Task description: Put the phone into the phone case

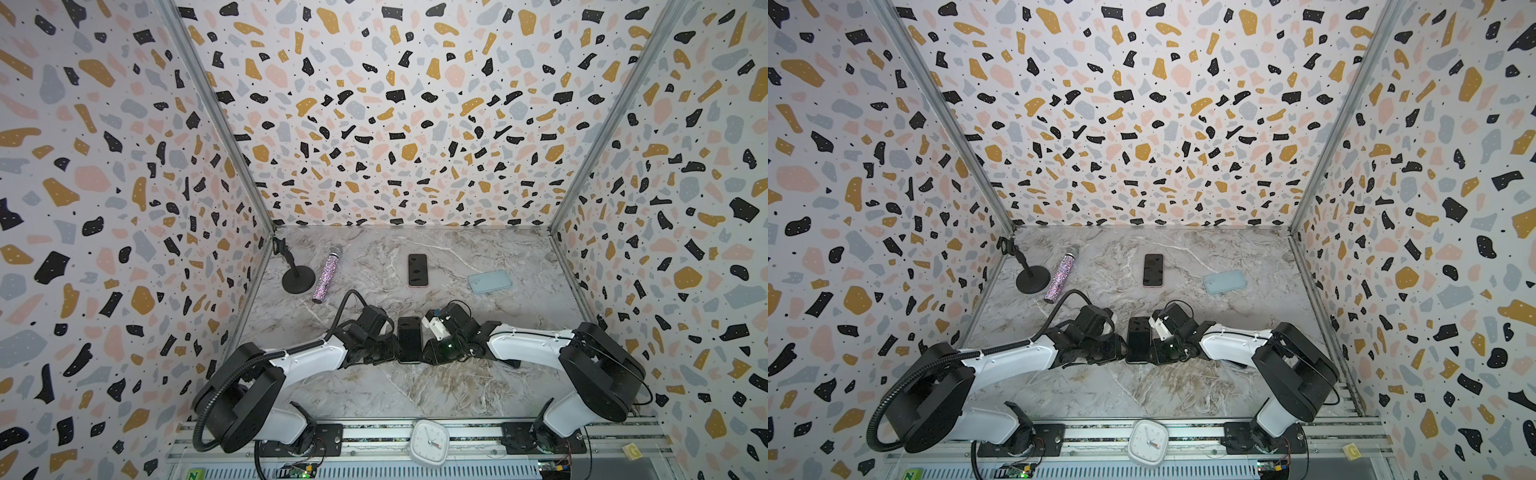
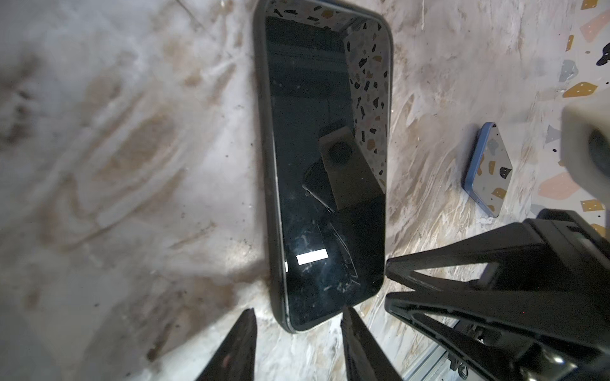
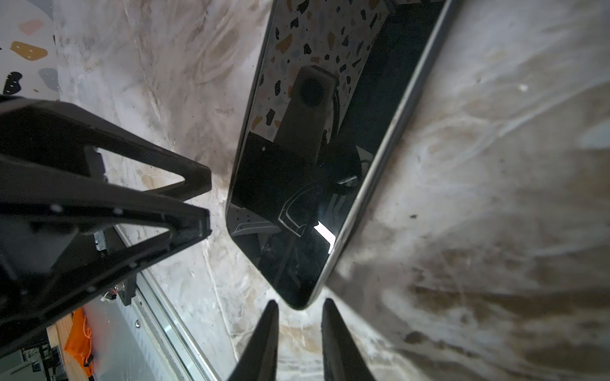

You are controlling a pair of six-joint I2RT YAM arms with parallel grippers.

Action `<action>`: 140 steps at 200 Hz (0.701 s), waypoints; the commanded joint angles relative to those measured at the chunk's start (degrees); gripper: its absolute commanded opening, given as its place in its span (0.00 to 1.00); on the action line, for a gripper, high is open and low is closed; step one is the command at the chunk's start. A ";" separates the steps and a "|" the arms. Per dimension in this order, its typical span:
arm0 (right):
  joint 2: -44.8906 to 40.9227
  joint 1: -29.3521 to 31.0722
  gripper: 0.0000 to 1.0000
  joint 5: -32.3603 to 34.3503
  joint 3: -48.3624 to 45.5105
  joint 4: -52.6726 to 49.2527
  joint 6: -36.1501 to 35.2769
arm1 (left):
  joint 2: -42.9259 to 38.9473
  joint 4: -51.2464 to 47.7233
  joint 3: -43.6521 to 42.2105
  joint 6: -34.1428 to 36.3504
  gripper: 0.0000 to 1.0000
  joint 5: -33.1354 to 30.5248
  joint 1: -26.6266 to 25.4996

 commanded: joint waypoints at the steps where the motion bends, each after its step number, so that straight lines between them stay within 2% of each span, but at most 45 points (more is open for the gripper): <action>1: -0.57 0.56 0.23 0.76 1.20 -0.55 -0.06 | 0.86 4.13 -2.01 -1.43 0.43 3.63 0.27; 140: 2.23 2.41 0.18 -0.22 2.92 0.65 -0.58 | 3.30 10.74 -4.87 -3.40 0.25 6.35 0.20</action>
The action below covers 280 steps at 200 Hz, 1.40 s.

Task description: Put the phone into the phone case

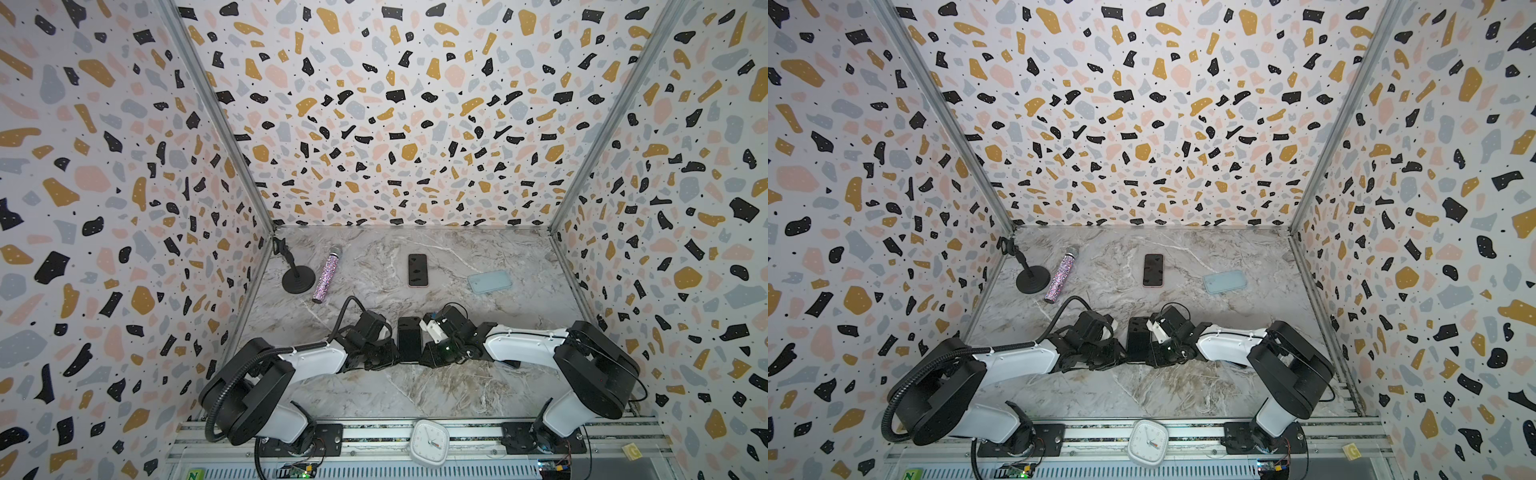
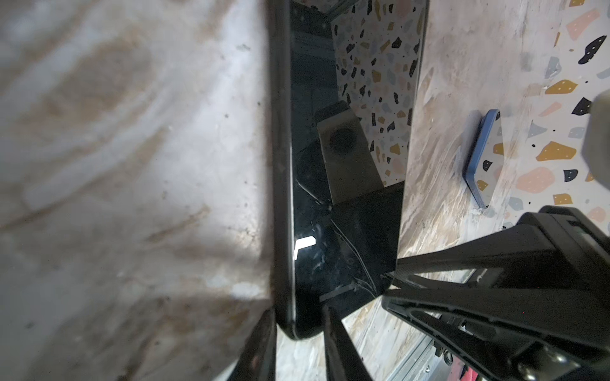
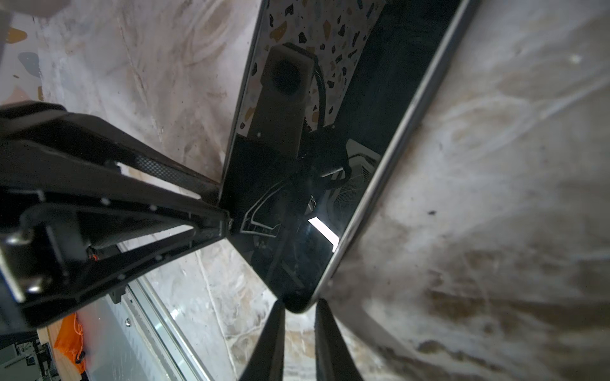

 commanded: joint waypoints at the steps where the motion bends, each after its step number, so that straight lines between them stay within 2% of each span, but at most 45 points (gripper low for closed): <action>1: 0.64 0.95 0.18 -0.76 2.54 0.76 -0.61 | 1.06 3.82 -1.07 -0.42 0.24 1.96 -0.22; 52: -0.91 0.80 0.19 1.67 2.81 -1.47 -0.58 | 0.43 4.70 -1.85 -0.43 0.23 2.43 -0.35; 80: -3.80 -0.63 0.24 2.02 -0.60 0.73 1.67 | -1.11 4.88 -2.24 -0.43 0.29 1.79 -0.33; 129: -3.13 -0.50 0.26 2.48 0.26 0.25 1.36 | 0.20 5.06 -1.97 -0.43 0.30 1.63 -0.33; 184: -0.56 0.75 0.21 1.55 1.82 0.51 0.71 | 1.02 6.67 -2.58 -0.43 0.29 1.76 -0.37; 208: 0.41 1.25 0.19 1.41 2.60 0.50 0.53 | 1.37 8.32 -3.34 -2.87 0.29 2.22 -0.50; 254: -1.46 1.28 0.18 4.72 3.53 -2.24 0.00 | 0.92 7.48 -3.14 -2.46 0.28 2.06 -0.76; 262: -2.31 1.30 0.19 6.74 3.75 -3.46 -0.17 | 0.25 6.31 -2.76 -1.87 0.29 1.47 -0.61; 280: -3.44 1.39 0.22 9.12 3.95 -4.15 -0.17 | -0.90 3.15 -1.63 -1.22 0.39 -0.39 -0.15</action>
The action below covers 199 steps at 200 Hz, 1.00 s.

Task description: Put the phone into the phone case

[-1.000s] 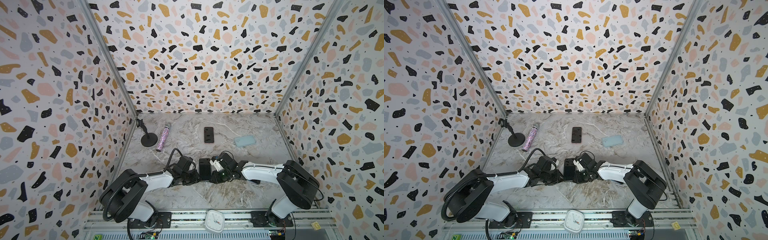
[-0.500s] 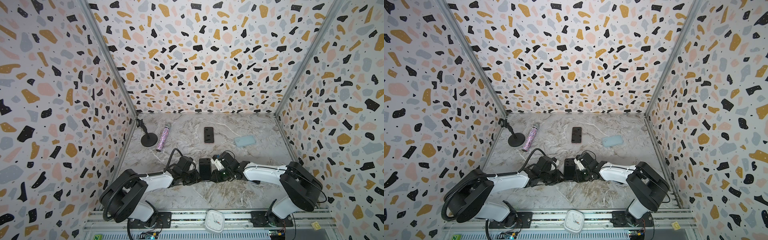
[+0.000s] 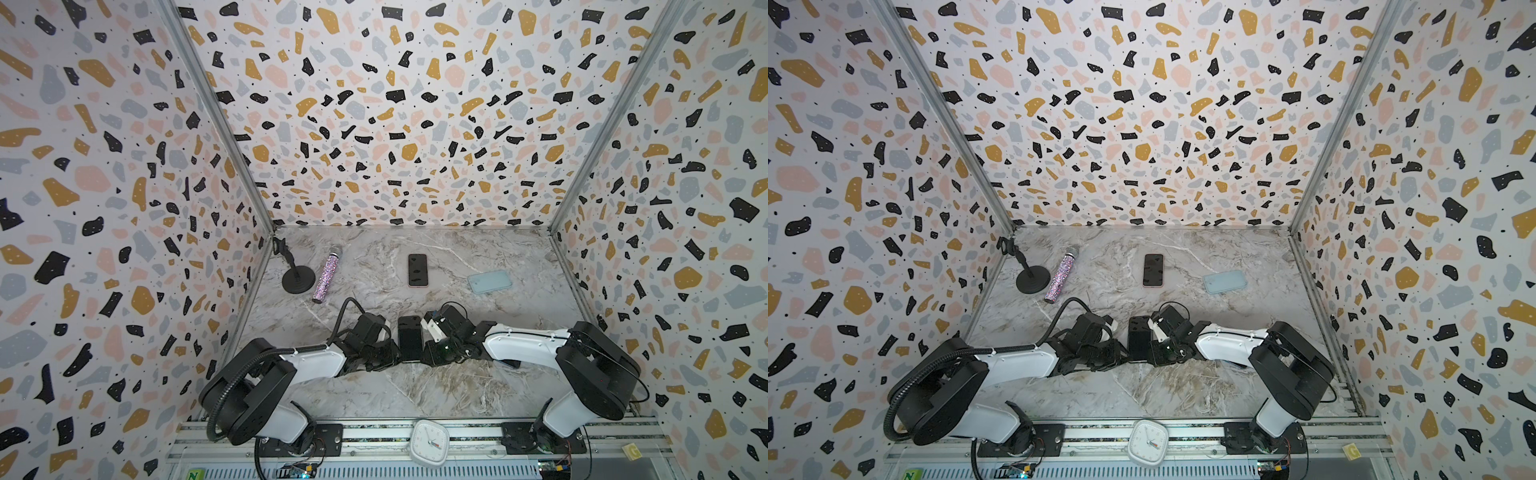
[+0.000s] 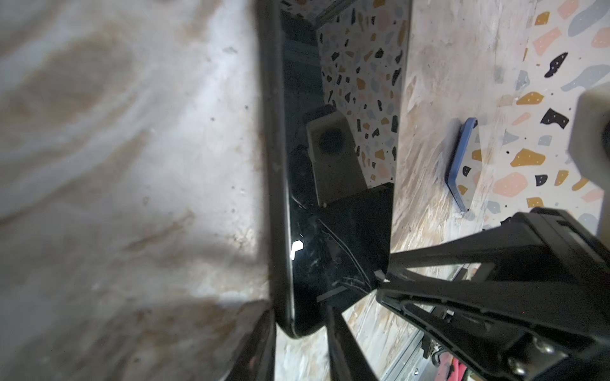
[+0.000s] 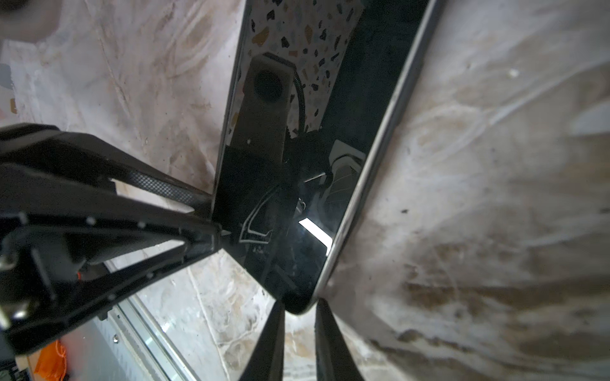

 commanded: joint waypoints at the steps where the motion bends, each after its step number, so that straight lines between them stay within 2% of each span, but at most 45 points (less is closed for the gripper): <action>1: -3.00 0.58 0.22 4.34 2.23 -1.12 -0.96 | -0.93 -3.05 0.87 1.05 0.40 -1.34 -0.04; 46: -0.42 0.89 0.24 3.21 3.22 -0.75 -1.14 | -0.63 -2.46 1.49 3.04 0.53 -2.52 0.97; 66: 0.20 0.93 0.24 2.35 3.21 -0.14 -1.14 | 0.30 -0.90 1.09 2.38 0.54 -2.17 0.97; 138: 2.26 1.46 0.23 0.38 3.52 0.79 -0.96 | 1.77 2.50 0.11 -0.07 0.45 -1.02 0.80; 199: 3.85 2.68 0.16 0.10 5.09 0.66 -1.48 | 3.49 4.88 -0.17 -0.86 0.36 -0.20 0.00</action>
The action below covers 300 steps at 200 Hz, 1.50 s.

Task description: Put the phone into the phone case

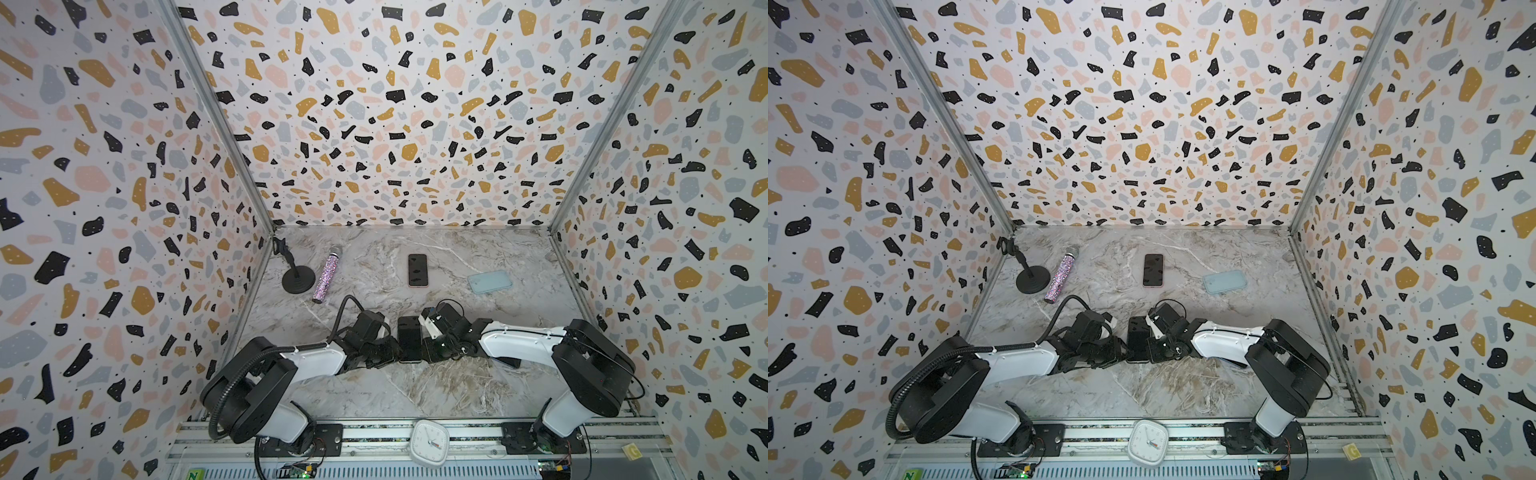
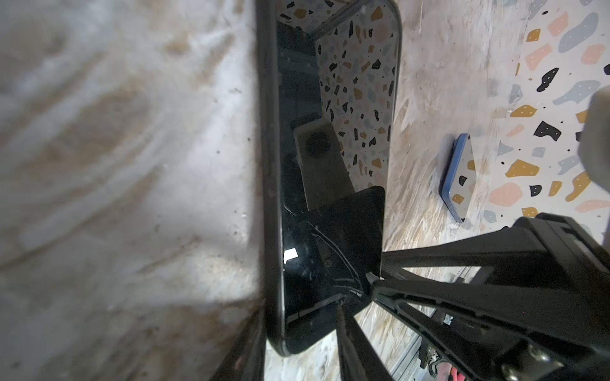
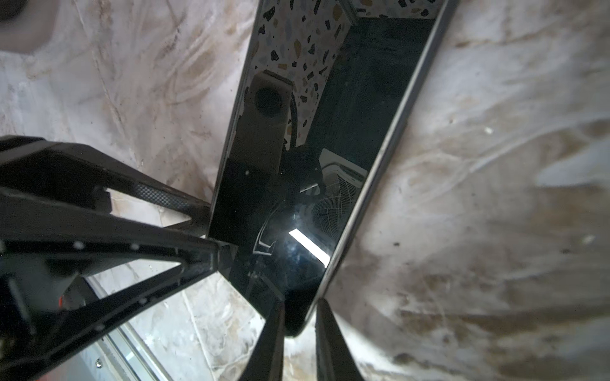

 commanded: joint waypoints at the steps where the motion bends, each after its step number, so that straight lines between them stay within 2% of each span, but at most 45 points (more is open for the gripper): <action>1: 2.11 2.16 0.16 -2.44 2.32 1.62 -0.94 | 2.60 4.23 -0.88 -0.65 0.36 0.38 -0.78; 83: 6.78 3.31 0.13 -7.67 2.02 5.20 -0.07 | 2.79 4.72 -0.90 -0.92 0.34 0.67 -0.96; 212: 10.36 3.79 0.12 -9.39 2.15 6.89 0.38 | 3.40 7.42 -0.70 -2.16 0.32 0.94 -2.17; 300: 12.29 4.38 0.12 -9.90 2.34 7.59 0.38 | 3.69 7.58 -0.26 -2.60 0.23 0.67 -2.71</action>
